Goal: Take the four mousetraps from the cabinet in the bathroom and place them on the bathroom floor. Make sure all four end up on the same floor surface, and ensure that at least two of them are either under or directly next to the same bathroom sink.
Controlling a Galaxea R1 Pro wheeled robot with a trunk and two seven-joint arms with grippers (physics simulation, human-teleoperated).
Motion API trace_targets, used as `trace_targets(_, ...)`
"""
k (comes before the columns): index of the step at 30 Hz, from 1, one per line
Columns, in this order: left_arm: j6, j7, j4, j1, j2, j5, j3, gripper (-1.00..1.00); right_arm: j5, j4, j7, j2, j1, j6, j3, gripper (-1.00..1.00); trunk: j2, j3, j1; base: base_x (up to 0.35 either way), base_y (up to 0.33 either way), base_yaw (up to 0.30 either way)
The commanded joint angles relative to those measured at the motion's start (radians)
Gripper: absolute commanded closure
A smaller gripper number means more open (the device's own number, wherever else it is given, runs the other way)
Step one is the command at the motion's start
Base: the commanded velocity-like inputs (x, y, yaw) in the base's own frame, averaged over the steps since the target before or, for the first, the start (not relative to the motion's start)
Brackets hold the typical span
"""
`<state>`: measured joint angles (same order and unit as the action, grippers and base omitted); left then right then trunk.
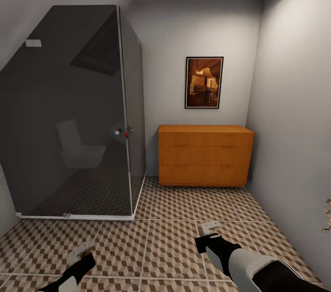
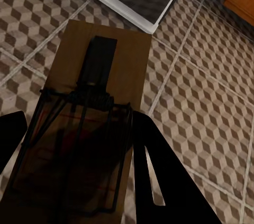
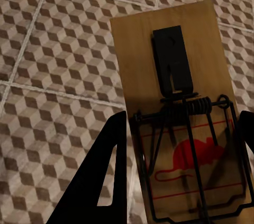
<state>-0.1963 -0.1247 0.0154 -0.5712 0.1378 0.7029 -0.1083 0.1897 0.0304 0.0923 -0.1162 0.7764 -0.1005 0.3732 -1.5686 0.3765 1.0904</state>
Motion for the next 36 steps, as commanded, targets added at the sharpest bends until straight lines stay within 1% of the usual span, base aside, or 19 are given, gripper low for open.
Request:
trace_targets(1,-0.003,-0.004,-0.002,-0.001,0.000,0.009,-0.008,1.00,0.011,0.002,0.001,-0.001,0.001,-0.001,0.009,1.00,-0.001,0.001,0.000,0.000,0.000,0.000)
trace_targets(4,-0.003,-0.004,-0.002,-0.001,0.000,0.009,-0.008,1.00,0.011,0.002,0.000,-0.001,0.001,0.004,0.009,1.00,-0.001,0.001,0.000,0.000,0.000,0.083)
trace_targets(8,-0.002,-0.004,-0.002,-0.001,0.000,0.010,-0.008,1.00,0.011,0.001,0.004,0.000,0.001,0.006,0.009,1.00,-0.001,0.001,0.000,0.000,0.000,0.222)
trace_targets(36,-0.002,-0.003,-0.002,-0.001,0.000,0.010,-0.007,1.00,0.011,0.002,0.012,-0.001,0.001,-0.002,0.009,1.00,-0.001,0.001,0.000,0.000,0.000,0.282)
